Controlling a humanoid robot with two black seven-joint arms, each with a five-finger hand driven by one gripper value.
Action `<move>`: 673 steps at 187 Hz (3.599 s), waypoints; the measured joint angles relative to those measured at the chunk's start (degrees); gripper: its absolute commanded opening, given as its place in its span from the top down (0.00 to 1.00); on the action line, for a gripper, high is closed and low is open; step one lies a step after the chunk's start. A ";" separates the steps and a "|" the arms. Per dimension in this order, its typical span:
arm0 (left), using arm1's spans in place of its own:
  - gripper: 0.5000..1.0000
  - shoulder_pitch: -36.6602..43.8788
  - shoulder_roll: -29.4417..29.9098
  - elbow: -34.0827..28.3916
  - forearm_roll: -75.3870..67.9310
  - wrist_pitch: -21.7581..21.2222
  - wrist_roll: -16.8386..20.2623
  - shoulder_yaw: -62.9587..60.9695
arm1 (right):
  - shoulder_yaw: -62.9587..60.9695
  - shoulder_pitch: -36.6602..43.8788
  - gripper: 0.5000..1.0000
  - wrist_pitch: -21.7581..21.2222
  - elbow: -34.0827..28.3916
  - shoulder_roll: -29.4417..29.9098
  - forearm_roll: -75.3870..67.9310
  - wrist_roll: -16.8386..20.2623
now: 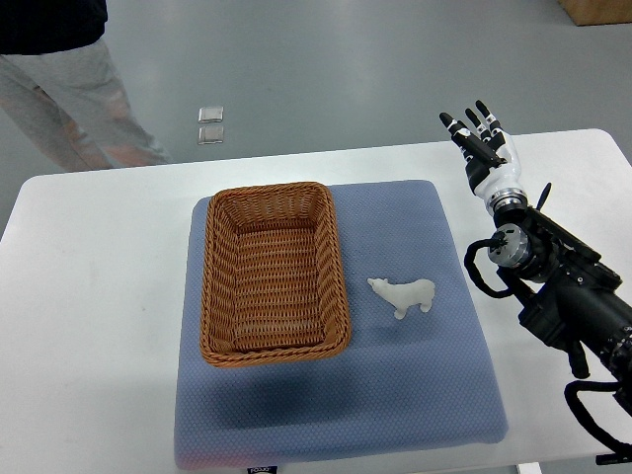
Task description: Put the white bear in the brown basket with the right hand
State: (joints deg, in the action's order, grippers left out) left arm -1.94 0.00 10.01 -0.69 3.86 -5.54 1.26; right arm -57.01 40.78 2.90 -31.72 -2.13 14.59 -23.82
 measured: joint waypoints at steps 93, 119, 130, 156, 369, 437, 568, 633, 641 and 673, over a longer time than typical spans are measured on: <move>0.00 0.03 0.00 0.01 -0.02 0.01 0.00 0.05 | 0.05 -0.09 0.15 -0.07 0.00 -0.35 0.00 0.00; 0.00 0.03 0.00 0.01 -0.02 0.04 0.00 0.06 | 0.05 -0.09 0.15 -0.09 0.00 -0.43 0.00 0.00; 0.00 0.03 0.00 0.01 -0.02 0.04 0.00 0.06 | 0.05 -0.09 0.15 -0.09 0.00 -0.54 0.00 0.00; 0.00 0.02 0.00 0.01 -0.02 0.04 0.00 0.06 | 0.06 -0.19 0.15 -0.09 0.00 -0.59 0.00 0.00; 0.00 0.00 0.00 0.01 -0.02 0.04 0.00 -0.04 | 20.93 5.28 0.16 -3.22 -18.53 -26.34 24.34 2.02; 0.00 -0.03 0.00 0.01 -0.02 0.01 0.00 -0.09 | 38.76 17.41 0.16 -15.06 -29.77 -38.06 41.97 2.11; 0.00 -0.07 0.00 0.01 -0.01 0.04 0.00 -0.07 | 43.15 21.72 0.26 -33.77 -43.04 -41.43 63.60 11.72; 0.00 -0.04 0.00 0.01 -0.01 0.04 0.00 -0.07 | 42.95 17.31 0.25 -33.93 -44.20 -39.06 63.20 12.43; 0.00 -0.04 0.00 0.01 -0.01 0.04 0.00 -0.07 | 42.89 16.69 0.25 -33.87 -44.22 -38.36 63.20 12.42; 0.00 -0.03 0.00 0.01 -0.01 0.04 0.00 -0.08 | 42.43 15.22 0.25 -32.82 -44.21 -36.14 63.15 12.48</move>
State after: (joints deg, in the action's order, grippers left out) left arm -1.97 0.00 10.02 -0.70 3.90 -5.54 1.18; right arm -14.58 56.00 -29.92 -75.93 -38.28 77.74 -11.34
